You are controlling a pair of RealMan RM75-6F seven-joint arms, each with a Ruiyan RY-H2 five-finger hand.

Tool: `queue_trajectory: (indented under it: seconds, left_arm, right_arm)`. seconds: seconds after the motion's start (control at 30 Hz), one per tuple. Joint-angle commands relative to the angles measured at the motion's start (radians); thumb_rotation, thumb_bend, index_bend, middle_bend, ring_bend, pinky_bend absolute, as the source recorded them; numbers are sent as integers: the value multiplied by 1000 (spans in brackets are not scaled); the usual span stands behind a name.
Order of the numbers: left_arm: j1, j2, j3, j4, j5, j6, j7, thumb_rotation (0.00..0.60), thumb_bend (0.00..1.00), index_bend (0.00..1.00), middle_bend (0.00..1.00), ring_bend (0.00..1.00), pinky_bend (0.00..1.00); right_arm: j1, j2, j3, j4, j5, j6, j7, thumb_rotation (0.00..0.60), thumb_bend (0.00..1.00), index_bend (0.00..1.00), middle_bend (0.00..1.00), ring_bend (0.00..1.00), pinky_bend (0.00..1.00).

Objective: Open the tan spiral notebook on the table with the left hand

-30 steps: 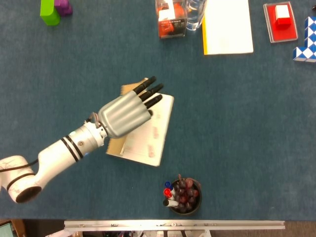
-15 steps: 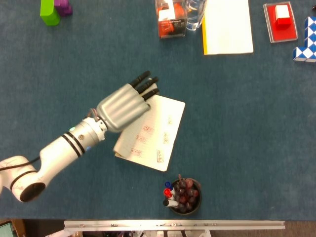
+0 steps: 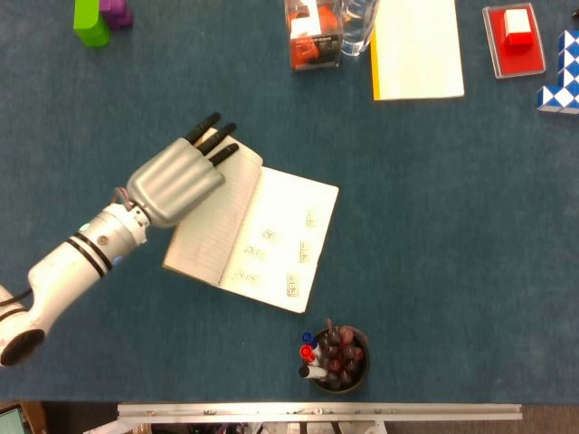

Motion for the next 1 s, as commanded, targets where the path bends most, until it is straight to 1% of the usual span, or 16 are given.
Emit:
queue_trajectory:
  seconds: [0.03, 0.37, 0.53, 0.87, 1.0]
  left_arm:
    - [9, 6, 5, 22, 14, 11, -18, 584, 308, 613, 193, 37, 40]
    - [35, -7, 23, 120, 41, 23, -110, 588, 309, 607, 191, 36, 40]
    - [46, -31, 31, 179, 40, 13, -156, 594, 309, 602, 192, 36, 40]
    - [67, -87, 37, 287, 18, -8, -207, 600, 309, 589, 191, 36, 40]
    - [78, -108, 38, 315, 18, 0, -223, 600, 309, 581, 191, 36, 40]
  right_arm:
    - [0, 1, -1, -2, -1, 0, -2, 600, 277, 162, 248, 164, 214]
    - [-1, 6, -2, -9, -4, 4, -3, 600, 277, 162, 248, 164, 214]
    - [-2, 6, -3, -7, -5, 5, 0, 600, 276, 162, 248, 164, 214]
    - [-7, 7, -4, -3, -4, 12, 7, 600, 277, 162, 248, 164, 214]
    - [-9, 8, -4, -2, -5, 15, 10, 600, 277, 162, 248, 165, 214]
